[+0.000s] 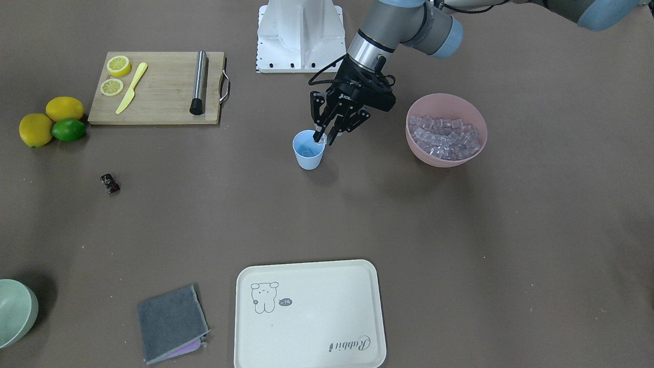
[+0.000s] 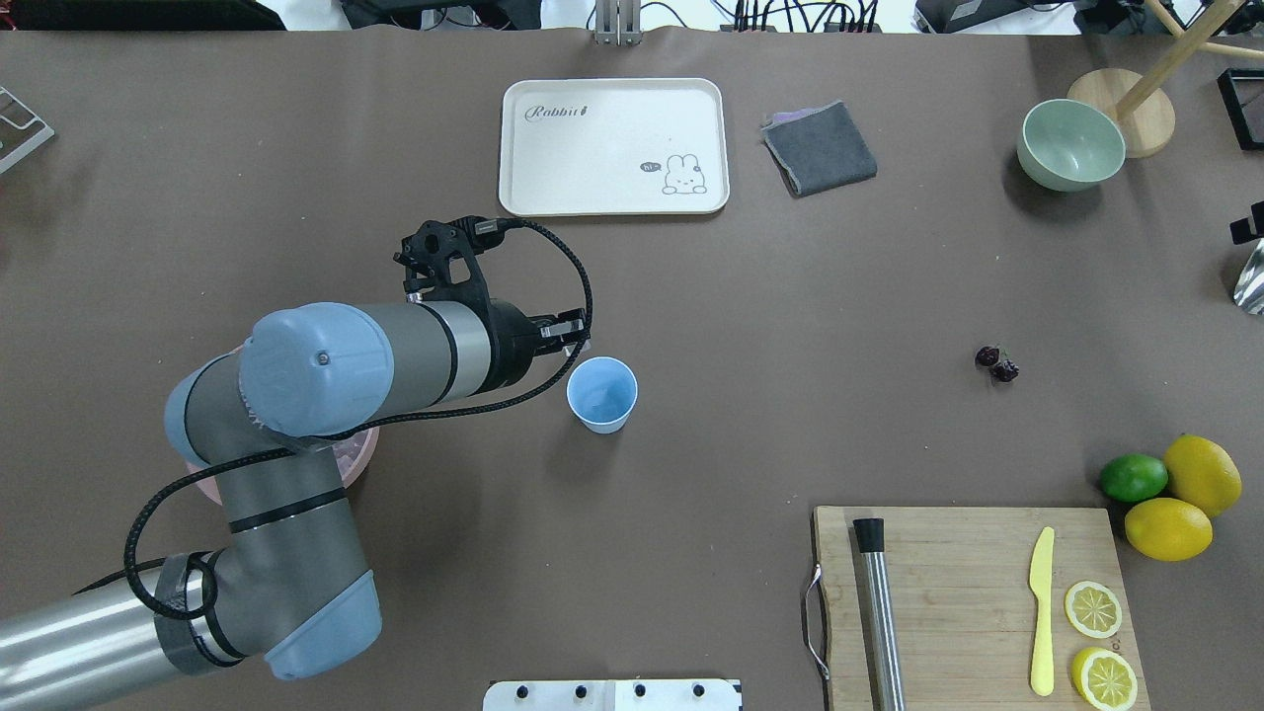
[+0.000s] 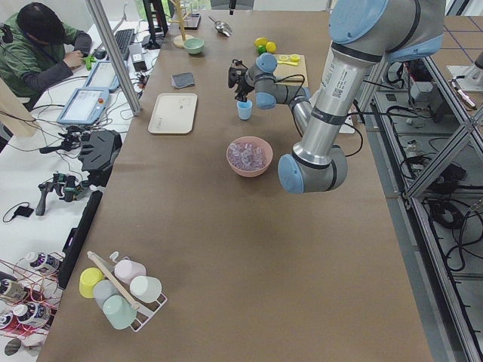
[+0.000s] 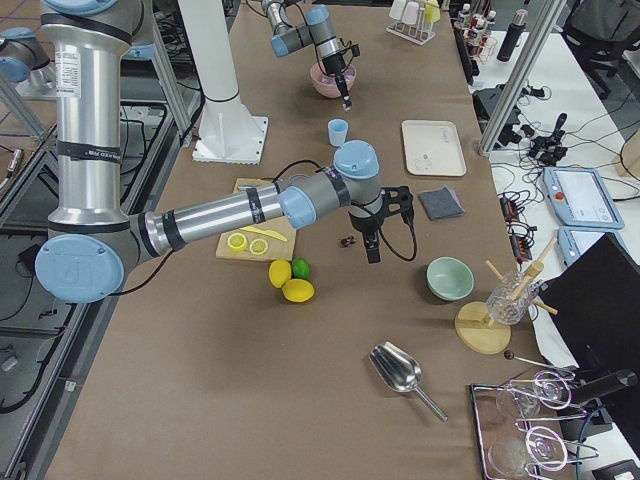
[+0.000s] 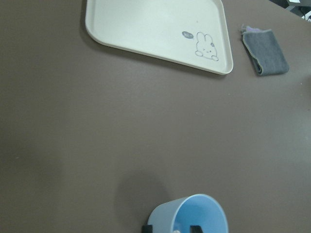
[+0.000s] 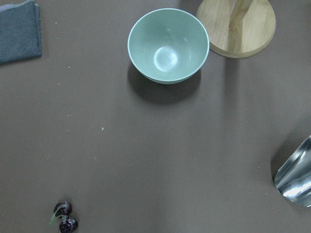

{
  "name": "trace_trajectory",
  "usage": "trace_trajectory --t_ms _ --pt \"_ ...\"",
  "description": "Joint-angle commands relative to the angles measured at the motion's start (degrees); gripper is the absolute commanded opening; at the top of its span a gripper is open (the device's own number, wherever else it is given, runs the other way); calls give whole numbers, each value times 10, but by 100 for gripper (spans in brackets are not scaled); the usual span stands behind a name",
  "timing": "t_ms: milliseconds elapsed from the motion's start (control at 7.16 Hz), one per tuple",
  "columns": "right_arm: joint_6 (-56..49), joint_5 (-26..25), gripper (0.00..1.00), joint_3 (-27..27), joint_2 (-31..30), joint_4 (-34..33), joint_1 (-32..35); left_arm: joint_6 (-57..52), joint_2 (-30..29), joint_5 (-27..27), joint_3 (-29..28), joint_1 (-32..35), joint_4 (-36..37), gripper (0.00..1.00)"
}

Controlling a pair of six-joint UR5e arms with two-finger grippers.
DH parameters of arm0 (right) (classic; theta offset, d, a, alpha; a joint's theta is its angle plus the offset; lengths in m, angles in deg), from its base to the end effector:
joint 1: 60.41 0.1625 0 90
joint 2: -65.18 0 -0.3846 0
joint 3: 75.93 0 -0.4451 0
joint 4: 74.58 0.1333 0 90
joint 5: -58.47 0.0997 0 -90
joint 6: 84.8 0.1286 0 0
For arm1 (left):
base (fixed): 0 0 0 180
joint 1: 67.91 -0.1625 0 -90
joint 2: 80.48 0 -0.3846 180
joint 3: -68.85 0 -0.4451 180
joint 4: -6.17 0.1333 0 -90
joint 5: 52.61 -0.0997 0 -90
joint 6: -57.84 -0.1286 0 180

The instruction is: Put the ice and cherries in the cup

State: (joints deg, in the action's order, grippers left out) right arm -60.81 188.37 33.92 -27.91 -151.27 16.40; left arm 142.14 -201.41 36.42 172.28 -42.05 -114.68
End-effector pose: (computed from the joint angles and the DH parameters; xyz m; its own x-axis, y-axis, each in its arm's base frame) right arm -0.0740 -0.5385 0.4536 0.6957 -0.1032 0.7109 -0.0935 0.9682 0.2321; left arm 0.5399 -0.4123 0.1176 0.2734 -0.0221 -0.9617 0.4258 0.8992 0.1003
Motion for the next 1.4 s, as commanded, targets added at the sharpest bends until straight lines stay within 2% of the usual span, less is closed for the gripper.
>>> trace_trajectory --t_ms 0,140,279,419,559,978,1117,1257 --pt "0 0 100 0 0 0 0 4 -6 -5 -8 -14 -1 0" --pt "0 0 100 0 1 1 0 4 -6 -19 -8 -26 -10 26" --pt "0 0 100 0 1 0 0 2 -5 -39 -10 -38 -15 61" --pt "0 0 100 0 1 0 0 2 -4 -43 -10 -42 -14 86" --pt "0 0 100 0 1 0 0 2 -3 -43 -10 -43 -14 96" --pt "0 0 100 0 0 0 0 -1 17 -44 -2 -42 -11 97" --pt "0 0 100 0 0 0 0 -5 56 -41 25 -41 -9 98" --pt "0 0 100 -1 0 0 0 -56 117 -38 76 -37 -7 99"
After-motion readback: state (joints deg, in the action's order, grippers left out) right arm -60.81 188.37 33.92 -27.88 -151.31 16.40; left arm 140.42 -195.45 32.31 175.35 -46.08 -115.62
